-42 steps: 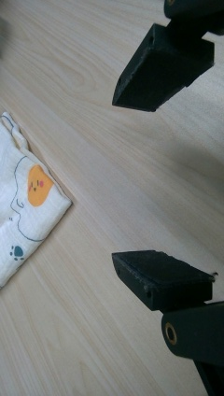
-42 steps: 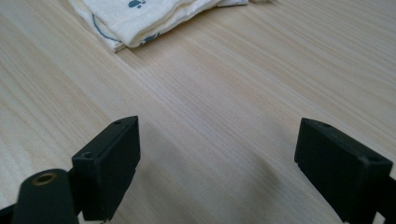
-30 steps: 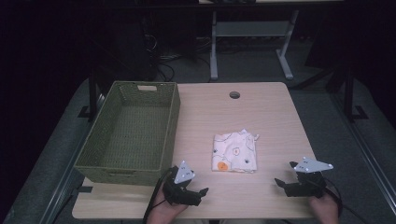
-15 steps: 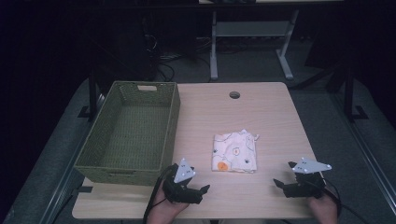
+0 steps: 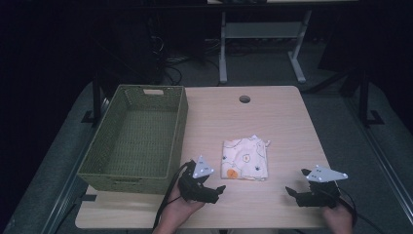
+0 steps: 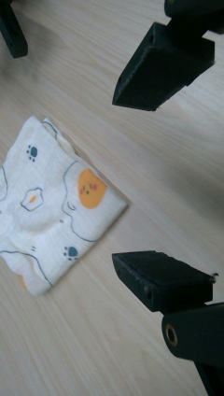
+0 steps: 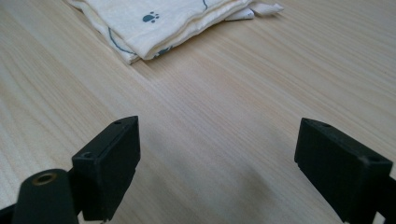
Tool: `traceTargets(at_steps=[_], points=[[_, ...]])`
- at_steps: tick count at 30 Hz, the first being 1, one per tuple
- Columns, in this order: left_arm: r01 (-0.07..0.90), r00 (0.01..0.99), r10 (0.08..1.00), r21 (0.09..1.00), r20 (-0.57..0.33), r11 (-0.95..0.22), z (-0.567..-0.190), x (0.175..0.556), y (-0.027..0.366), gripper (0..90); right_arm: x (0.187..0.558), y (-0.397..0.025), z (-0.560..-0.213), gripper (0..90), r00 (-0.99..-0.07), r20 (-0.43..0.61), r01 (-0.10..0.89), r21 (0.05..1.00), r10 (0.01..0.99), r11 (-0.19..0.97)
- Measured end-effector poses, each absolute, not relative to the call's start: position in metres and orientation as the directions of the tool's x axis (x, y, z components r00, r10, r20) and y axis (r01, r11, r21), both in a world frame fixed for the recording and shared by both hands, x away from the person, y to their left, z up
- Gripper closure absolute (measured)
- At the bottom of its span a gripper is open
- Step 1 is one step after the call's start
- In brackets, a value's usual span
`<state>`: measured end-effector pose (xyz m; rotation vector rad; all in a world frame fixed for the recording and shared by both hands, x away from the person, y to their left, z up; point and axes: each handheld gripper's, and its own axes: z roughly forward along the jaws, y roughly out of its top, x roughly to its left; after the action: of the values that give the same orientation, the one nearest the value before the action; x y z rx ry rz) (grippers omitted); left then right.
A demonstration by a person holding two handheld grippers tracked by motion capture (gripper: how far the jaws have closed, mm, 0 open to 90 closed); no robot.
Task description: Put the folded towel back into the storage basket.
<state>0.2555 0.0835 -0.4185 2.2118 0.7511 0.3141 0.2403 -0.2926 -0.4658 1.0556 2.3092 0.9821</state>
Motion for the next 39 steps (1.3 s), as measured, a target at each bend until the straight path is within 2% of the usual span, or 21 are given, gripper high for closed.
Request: traceTargets(at_steps=[6, 12, 24, 27, 34, 37, 39], points=[[0.405, 0.810, 0.586, 0.721, 0.002, -0.562, -0.416, 0.264, 0.065, 21.3, 0.241, -0.296, -0.465, 13.7, -0.631, -0.098, 0.467, 0.745, 0.770, 0.477], [0.392, 0.824, 0.566, 0.698, 0.022, -0.599, -0.414, 0.278, 0.043, 21.7, 0.241, -0.299, -0.465, 13.7, -0.619, -0.075, 0.479, 0.752, 0.781, 0.452], [0.409, 0.827, 0.562, 0.655, 0.029, -0.635, -0.419, 0.304, 0.015, 21.8, 0.240, -0.297, -0.464, 13.7, -0.627, -0.078, 0.477, 0.748, 0.775, 0.462], [0.426, 0.828, 0.561, 0.649, 0.001, -0.630, -0.421, 0.313, 0.011, 23.6, 0.240, -0.297, -0.464, 13.7, -0.630, -0.081, 0.469, 0.753, 0.772, 0.461], [0.435, 0.823, 0.567, 0.621, 0.018, -0.652, -0.420, 0.334, -0.003, 25.2, 0.241, -0.296, -0.464, 13.7, -0.633, -0.082, 0.465, 0.755, 0.769, 0.463], [0.439, 0.826, 0.562, 0.596, 0.026, -0.673, -0.422, 0.341, -0.011, 31.9, 0.241, -0.296, -0.465, 13.7, -0.634, -0.077, 0.467, 0.755, 0.770, 0.460], [0.441, 0.828, 0.561, 0.588, 0.026, -0.678, -0.423, 0.343, -0.013, 32.0, 0.241, -0.296, -0.465, 13.7, -0.633, -0.076, 0.467, 0.756, 0.770, 0.459]])
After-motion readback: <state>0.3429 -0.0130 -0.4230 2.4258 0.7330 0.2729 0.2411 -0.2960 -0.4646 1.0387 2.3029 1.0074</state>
